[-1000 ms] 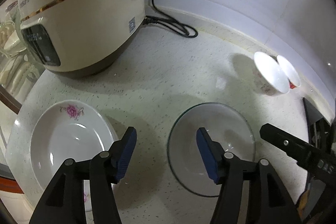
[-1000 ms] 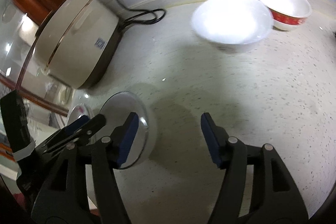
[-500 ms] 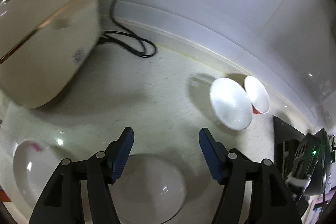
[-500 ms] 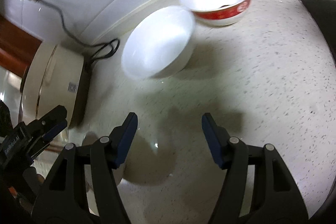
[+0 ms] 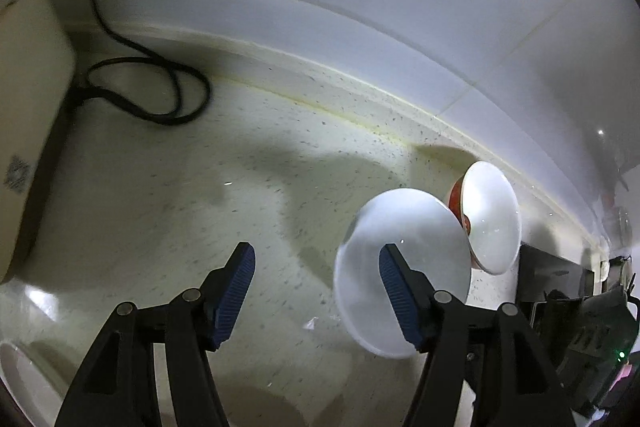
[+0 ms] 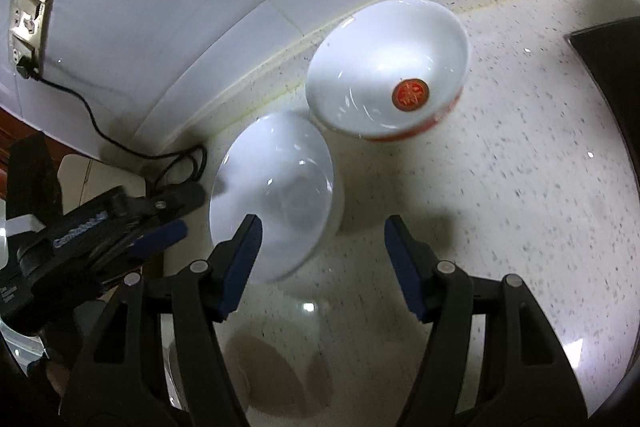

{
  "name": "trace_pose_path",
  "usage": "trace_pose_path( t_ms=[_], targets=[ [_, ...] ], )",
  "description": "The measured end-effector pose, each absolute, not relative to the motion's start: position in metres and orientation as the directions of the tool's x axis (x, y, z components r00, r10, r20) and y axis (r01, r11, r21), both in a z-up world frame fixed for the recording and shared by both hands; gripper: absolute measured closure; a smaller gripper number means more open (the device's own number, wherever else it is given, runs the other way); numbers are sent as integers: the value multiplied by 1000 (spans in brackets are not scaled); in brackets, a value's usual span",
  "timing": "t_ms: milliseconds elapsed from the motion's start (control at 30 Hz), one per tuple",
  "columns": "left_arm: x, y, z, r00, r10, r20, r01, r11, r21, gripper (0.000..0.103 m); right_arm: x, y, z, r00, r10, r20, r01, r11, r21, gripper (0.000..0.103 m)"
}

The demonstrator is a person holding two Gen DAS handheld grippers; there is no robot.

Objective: Organize plates and bowls
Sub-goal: 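Move both open grippers to the plain white bowl by the wall, then close both grippers on the rim of the plain white bowl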

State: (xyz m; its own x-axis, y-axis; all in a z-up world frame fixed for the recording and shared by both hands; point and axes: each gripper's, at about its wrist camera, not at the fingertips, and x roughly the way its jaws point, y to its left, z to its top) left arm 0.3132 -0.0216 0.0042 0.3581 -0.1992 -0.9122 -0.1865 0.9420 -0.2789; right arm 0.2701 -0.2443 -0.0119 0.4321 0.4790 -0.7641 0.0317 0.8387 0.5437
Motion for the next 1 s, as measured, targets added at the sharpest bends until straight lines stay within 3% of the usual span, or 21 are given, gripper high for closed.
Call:
trace_pose_path(
  t_ms=[333, 367, 400, 433, 467, 533, 667, 1000],
  targets=[
    [342, -34, -34, 306, -178, -935, -193, 950, -244, 38, 285, -229, -30, 400, 460, -793, 59, 850, 523, 36],
    [344, -36, -37, 301, -193, -934, -186, 949, -256, 38, 286, -227, -32, 397, 459, -795, 58, 852, 521, 39],
    [346, -37, -42, 286, -206, -936, -185, 946, -265, 38, 288, -226, -33, 391, 461, -796, 54, 852, 520, 48],
    [346, -38, -46, 272, -217, -938, -187, 944, -273, 47, 288, -227, -34, 382, 469, -796, 48, 851, 524, 58],
    [344, -39, -49, 267, -247, -932, -179, 937, -300, 64, 288, -227, -35, 376, 477, -795, 38, 849, 527, 72],
    [338, -47, -47, 274, -289, -917, -128, 934, -333, 82, 282, -223, -28, 391, 469, -792, -1, 861, 509, 75],
    [321, -58, -31, 332, -242, -912, -60, 959, -276, 88, 273, -225, -31, 382, 469, -796, 14, 858, 513, 79],
    [274, -73, -20, 351, -207, -913, -9, 974, -225, 88, 233, -240, -21, 376, 488, -788, -10, 852, 523, 79]
  ],
)
